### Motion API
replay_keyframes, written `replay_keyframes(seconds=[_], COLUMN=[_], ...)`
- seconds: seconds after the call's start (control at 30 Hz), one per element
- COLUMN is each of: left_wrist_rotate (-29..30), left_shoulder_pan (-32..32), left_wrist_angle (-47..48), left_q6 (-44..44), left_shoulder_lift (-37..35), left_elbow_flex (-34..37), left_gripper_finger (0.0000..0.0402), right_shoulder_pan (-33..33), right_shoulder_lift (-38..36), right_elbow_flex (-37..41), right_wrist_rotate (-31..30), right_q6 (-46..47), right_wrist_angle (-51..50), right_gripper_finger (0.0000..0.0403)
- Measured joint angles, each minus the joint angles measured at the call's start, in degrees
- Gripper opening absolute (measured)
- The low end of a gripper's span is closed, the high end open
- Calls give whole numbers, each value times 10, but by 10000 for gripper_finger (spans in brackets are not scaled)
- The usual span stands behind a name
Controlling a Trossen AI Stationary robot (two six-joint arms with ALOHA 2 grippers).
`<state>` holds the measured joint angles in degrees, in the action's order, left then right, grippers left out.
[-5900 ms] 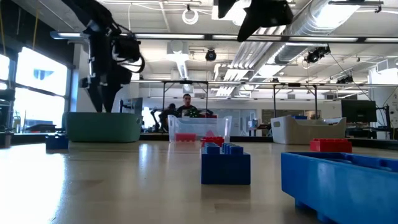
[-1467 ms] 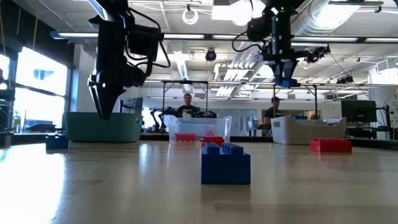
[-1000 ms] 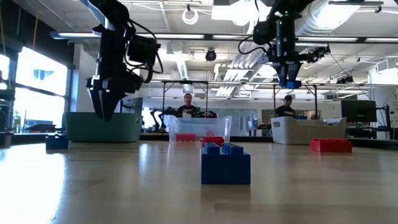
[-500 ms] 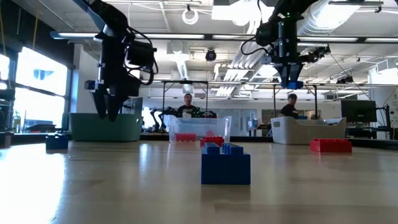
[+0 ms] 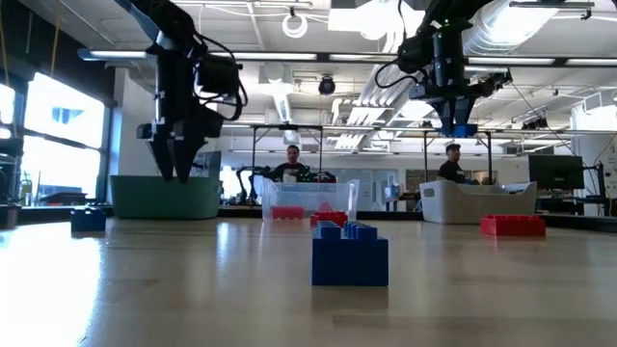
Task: Sort & place blocks by color
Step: Put the blue game piece into the white bin
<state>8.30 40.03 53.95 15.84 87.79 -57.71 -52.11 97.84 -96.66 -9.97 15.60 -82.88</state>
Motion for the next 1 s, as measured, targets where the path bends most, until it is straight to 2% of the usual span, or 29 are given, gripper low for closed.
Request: replay_keyframes(seconds=[0.17, 0.67, 1.0], left_wrist_rotate=[-10, -33, -33], left_shoulder_pan=[-23, -42, -42], left_wrist_angle=[-4, -11, -11], left_q6=[3, 5, -2], left_shoulder_lift=[-35, -166, -233], left_elbow_flex=[0, 0, 0], left_gripper_finger=[250, 250, 250], right_shoulder_pan=[-1, -4, -4], right_shoulder_lift=[7, 114, 135], right_elbow_flex=[0, 0, 0], right_wrist_rotate=[-3, -5, -69], right_q6=[4, -5, 6], right_wrist_angle=[-2, -3, -8], right_gripper_finger=[103, 106, 194])
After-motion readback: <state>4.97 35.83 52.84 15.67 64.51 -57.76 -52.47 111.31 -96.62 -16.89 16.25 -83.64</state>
